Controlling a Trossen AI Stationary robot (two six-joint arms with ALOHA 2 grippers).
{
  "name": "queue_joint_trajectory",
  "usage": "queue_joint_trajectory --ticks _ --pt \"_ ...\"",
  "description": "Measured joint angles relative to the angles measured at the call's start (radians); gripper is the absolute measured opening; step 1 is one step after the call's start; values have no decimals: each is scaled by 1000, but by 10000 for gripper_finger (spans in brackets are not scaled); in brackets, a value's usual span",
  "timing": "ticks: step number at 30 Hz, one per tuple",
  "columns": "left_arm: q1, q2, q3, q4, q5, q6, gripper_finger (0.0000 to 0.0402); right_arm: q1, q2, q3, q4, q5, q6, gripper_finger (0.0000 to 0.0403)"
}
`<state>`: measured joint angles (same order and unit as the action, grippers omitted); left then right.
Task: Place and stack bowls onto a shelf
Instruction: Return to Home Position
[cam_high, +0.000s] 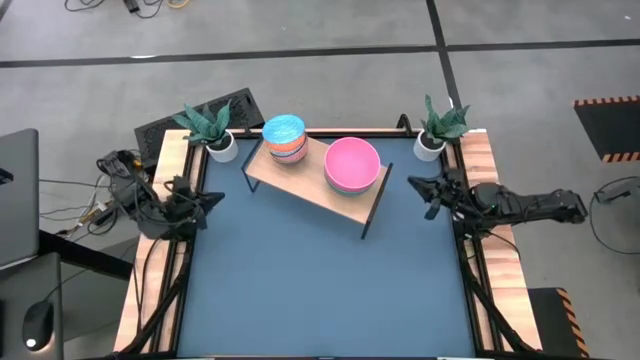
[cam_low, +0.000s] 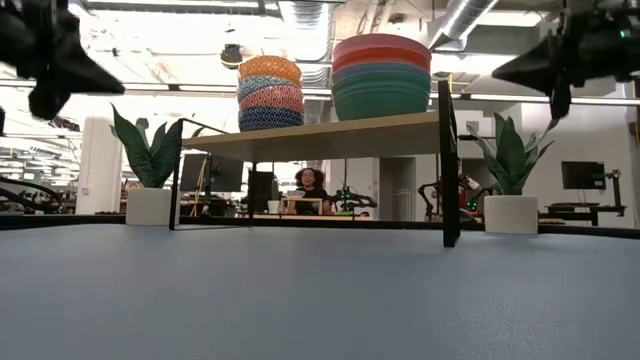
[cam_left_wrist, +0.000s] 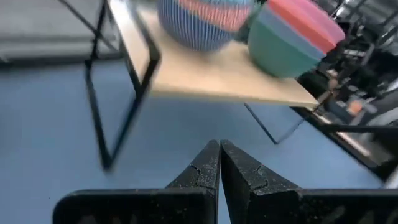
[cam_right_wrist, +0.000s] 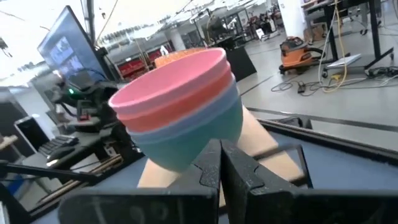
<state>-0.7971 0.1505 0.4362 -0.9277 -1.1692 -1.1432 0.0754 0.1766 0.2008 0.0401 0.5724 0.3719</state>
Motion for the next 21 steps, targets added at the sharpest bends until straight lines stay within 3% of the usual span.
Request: queue_joint_trajectory --ticks 6,12,17,21 --pt "0 -147 -187 156 128 -72 0 0 -111 -130 28 1 21 28" --pt "1 -128 -275 419 275 -1 0 0 -168 -192 52 1 43 28" --pt "0 -131 -288 482 541 -36 0 -12 -166 -192 49 1 -29 28" --pt "1 -131 -290 502 492 160 0 -30 -148 -192 44 1 -48 28"
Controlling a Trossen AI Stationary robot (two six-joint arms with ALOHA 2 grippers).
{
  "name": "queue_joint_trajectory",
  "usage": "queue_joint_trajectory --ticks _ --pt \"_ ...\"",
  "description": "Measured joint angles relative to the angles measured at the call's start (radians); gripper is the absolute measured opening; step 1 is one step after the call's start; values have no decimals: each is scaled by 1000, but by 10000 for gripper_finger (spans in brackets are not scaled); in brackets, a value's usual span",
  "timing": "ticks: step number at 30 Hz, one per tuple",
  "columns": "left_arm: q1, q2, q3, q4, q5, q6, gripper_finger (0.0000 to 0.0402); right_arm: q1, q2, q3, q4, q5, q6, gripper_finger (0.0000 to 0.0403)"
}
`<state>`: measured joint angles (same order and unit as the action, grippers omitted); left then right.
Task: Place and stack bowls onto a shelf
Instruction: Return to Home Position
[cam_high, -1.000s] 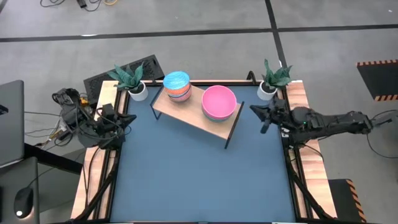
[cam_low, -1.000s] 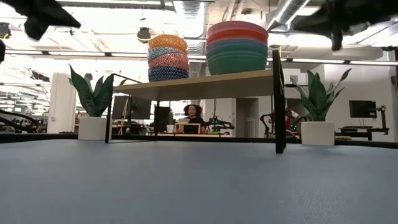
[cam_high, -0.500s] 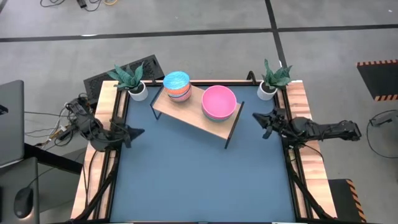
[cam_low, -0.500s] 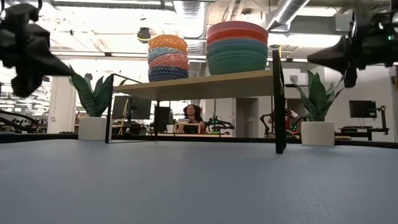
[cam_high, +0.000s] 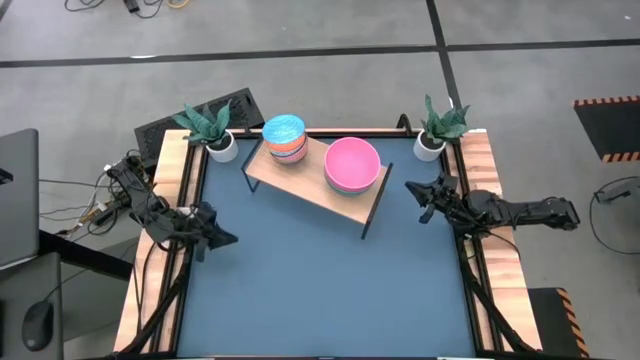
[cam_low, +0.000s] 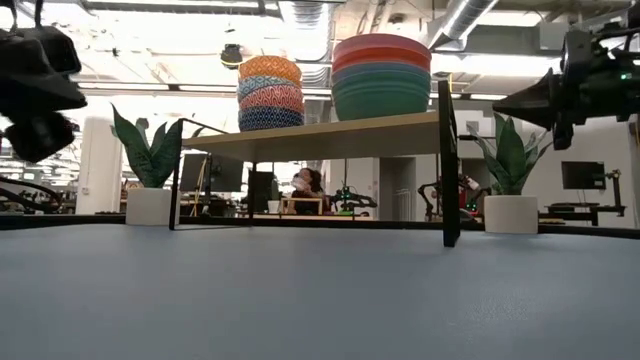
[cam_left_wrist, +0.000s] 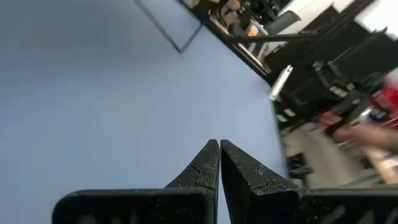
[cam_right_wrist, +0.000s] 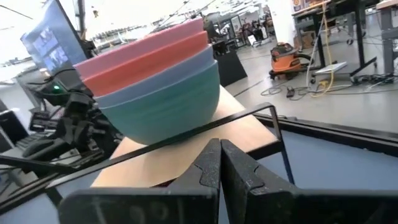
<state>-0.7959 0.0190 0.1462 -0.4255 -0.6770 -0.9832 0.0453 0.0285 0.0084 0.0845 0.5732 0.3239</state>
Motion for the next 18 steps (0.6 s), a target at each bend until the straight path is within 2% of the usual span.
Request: queue_joint_trajectory --ticks 3,6,8,11,14,18 --pt "0 0 -3 13 -53 169 0 -10 11 0 -2 0 -4 28" --pt "0 1 -22 46 -113 264 0 -8 27 0 -5 0 -19 28" --pt "0 -3 -42 122 -114 329 0 -8 40 -1 -6 0 -19 31" --pt "2 1 -59 219 -40 453 0 -8 48 -1 -5 0 -19 37" --pt "2 -6 -83 324 90 577 0 -8 51 -1 -1 2 -19 39" --pt "2 -5 -99 381 236 774 0 -8 51 -1 1 2 -19 38"
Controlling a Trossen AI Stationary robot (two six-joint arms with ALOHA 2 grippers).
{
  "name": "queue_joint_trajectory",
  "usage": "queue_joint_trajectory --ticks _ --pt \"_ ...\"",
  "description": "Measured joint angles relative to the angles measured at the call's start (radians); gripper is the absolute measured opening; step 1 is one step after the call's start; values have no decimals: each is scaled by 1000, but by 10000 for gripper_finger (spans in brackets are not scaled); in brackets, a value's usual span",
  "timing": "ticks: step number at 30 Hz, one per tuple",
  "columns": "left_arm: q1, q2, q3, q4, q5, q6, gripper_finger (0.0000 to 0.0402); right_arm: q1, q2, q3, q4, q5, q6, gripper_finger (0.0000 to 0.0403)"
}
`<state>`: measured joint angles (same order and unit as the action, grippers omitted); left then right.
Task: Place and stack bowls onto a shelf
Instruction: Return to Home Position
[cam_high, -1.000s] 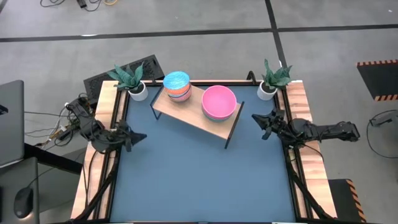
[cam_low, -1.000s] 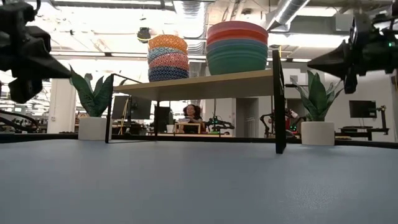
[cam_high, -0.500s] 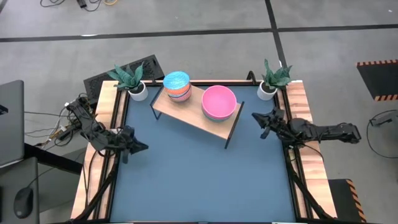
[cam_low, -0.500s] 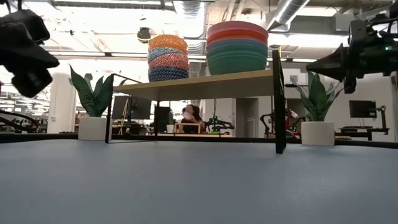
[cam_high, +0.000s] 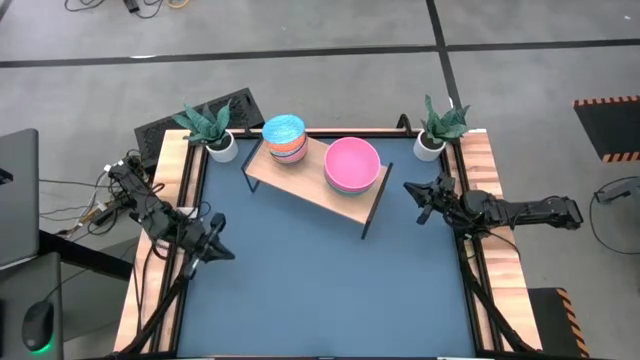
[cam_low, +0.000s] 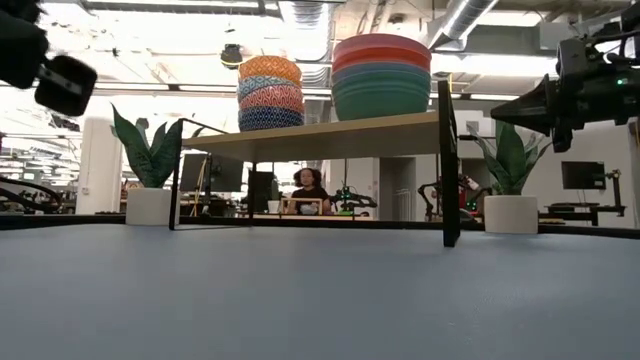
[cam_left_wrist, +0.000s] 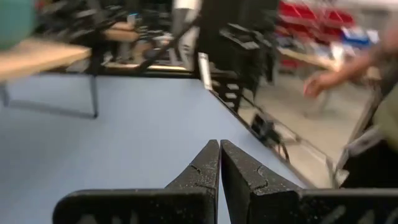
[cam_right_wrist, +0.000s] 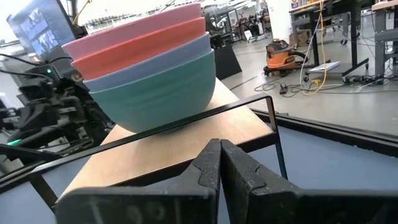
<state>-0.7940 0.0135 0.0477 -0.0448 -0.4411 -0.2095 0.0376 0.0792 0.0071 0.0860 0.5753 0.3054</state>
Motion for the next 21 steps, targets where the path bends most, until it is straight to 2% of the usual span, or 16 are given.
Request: queue_joint_trajectory --ticks 4,9,10,12,17,21 --pt "0 0 -1 -4 102 183 0 0 0 0 0 0 0 38" --pt "0 6 -5 -24 427 155 0 0 0 0 0 0 0 39" --pt "-1 13 -7 -18 460 167 0 0 0 -1 1 0 0 39" --pt "-2 27 -7 -20 448 181 0 0 0 -1 1 0 0 39" --pt "0 67 -7 -4 288 202 0 0 0 -1 1 0 0 39" --pt "0 72 -7 -2 275 190 0 0 0 -1 1 0 0 39"
